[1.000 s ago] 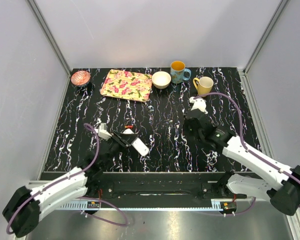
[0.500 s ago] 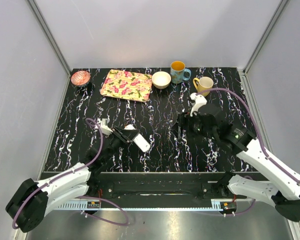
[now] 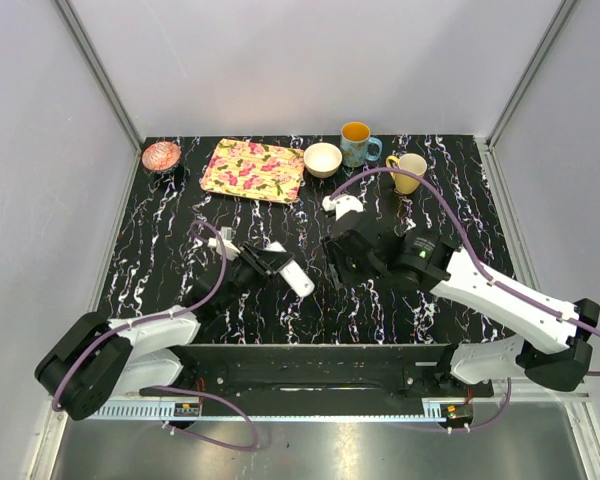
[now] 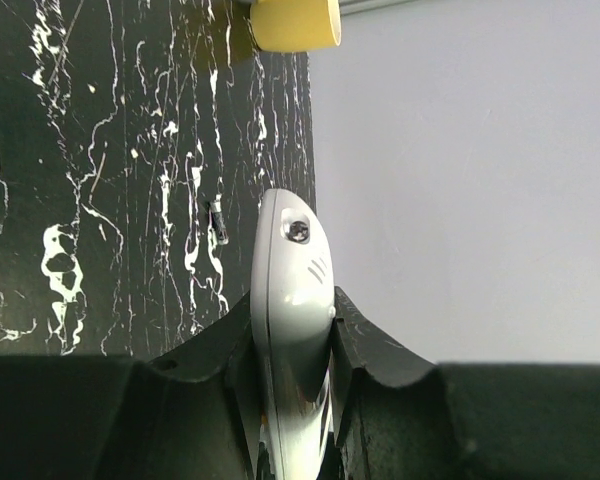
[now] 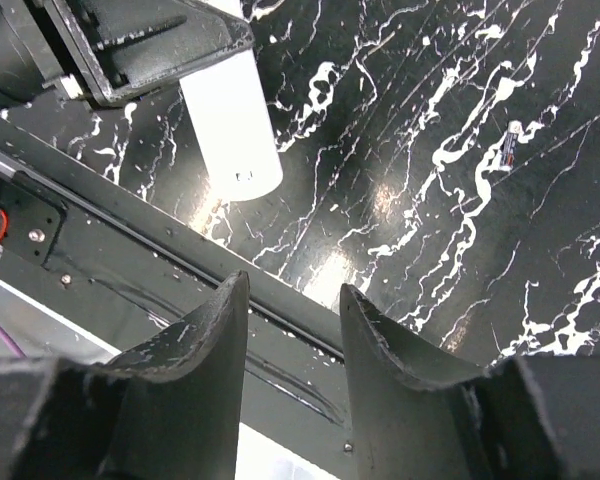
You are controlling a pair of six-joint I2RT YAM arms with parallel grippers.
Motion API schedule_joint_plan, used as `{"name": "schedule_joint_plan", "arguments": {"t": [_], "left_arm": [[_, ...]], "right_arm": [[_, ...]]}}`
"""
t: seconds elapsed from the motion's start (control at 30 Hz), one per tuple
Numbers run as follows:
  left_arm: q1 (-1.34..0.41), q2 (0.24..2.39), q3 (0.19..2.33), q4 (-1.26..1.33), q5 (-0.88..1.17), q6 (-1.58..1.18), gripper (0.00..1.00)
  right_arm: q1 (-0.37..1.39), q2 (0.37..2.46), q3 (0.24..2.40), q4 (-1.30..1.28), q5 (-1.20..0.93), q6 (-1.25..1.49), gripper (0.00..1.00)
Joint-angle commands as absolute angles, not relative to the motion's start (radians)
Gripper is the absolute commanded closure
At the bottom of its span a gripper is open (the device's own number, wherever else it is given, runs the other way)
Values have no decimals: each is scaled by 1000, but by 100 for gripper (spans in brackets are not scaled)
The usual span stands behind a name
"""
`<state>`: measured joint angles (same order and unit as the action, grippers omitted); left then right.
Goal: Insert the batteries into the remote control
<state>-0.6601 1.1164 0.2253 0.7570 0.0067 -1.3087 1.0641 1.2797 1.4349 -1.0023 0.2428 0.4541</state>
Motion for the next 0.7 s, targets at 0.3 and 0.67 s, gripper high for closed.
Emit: {"name": "schedule_joint_plan", "arguments": {"t": [0.3,0.67], "left_arm": [[-658,1102,241,925,64,-1355,100],[-657,1022,184,867,52,-1348,100]], "right_arm": [[1115,1223,1342,-936,493,554,9],[1106,1195,1238,-821,758,635,4]]}}
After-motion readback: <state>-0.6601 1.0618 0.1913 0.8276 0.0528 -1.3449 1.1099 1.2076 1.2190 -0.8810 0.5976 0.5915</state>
